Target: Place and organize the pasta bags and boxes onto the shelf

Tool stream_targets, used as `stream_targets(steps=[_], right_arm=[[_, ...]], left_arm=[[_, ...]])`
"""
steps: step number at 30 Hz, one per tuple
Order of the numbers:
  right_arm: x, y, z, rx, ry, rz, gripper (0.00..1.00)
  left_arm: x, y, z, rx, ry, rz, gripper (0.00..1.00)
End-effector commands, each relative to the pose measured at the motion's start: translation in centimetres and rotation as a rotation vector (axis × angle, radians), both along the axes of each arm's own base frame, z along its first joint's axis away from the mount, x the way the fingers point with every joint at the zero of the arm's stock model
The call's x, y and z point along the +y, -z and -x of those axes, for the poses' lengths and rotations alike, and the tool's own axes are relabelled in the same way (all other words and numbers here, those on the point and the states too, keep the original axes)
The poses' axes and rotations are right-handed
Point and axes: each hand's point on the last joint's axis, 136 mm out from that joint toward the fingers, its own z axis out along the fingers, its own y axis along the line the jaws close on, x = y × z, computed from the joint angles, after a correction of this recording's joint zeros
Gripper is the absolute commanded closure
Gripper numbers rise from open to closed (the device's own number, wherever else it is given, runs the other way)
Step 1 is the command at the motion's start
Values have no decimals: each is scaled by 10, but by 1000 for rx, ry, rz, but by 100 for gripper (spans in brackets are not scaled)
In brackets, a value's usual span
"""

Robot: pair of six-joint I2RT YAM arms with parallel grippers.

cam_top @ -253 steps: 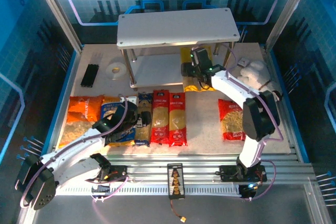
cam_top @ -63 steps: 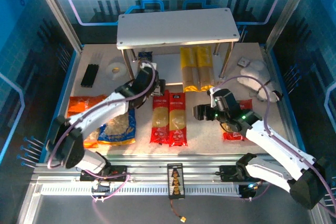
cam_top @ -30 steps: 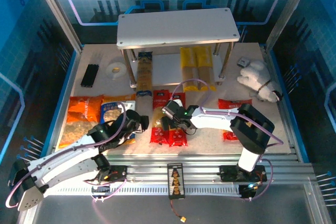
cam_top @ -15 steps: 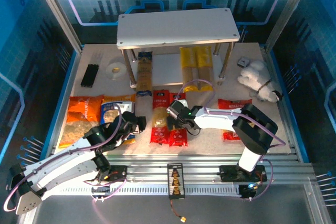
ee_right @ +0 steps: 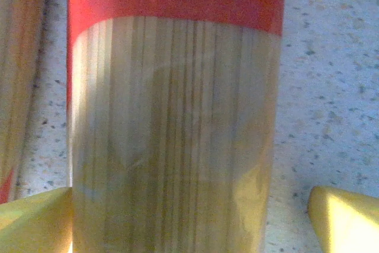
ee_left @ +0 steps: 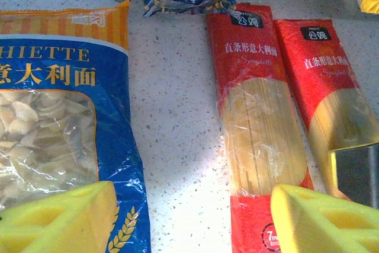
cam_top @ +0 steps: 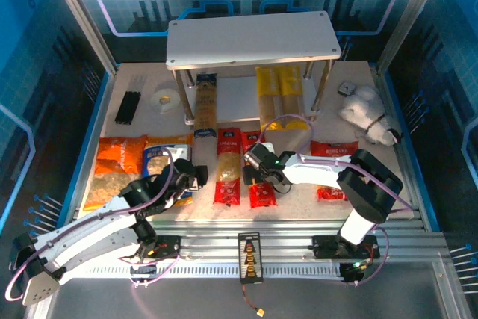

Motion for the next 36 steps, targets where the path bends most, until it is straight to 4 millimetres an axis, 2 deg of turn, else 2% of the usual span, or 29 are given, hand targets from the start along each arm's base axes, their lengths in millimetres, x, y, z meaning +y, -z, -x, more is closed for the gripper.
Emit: stream_targets(steps=[1, 4, 7, 12, 17, 24, 28, 31, 34, 36], right_arm=[[-4, 4, 9, 39, -19, 18, 1], [17, 1, 7, 40, -63, 16, 0], [25, 10, 9, 67, -89, 50, 0], [23, 28, 13, 117, -82, 84, 0], [12, 27, 12, 120, -57, 79, 4], [-8, 18, 13, 110, -29, 54, 27], [-12, 17, 17, 119, -34, 53, 39], [-6, 13, 20, 124, -52, 24, 52], [-2, 5, 23, 124, -69, 4, 72], [-1, -1, 27, 127, -82, -10, 79]], left_arm=[[-2, 2, -3, -5, -10, -2, 29], [-4, 3, -4, 1, -6, -1, 29], [-5, 4, -4, 5, -4, -1, 29], [-1, 4, -2, -1, -11, -5, 29], [2, 3, -1, -9, -18, -6, 29], [2, 5, -1, -8, -19, -8, 29], [2, 5, -2, -10, -20, -5, 29], [1, 5, -2, -9, -18, -3, 29], [1, 3, -2, -11, -17, -6, 29], [1, 2, -3, -14, -18, -8, 29]])
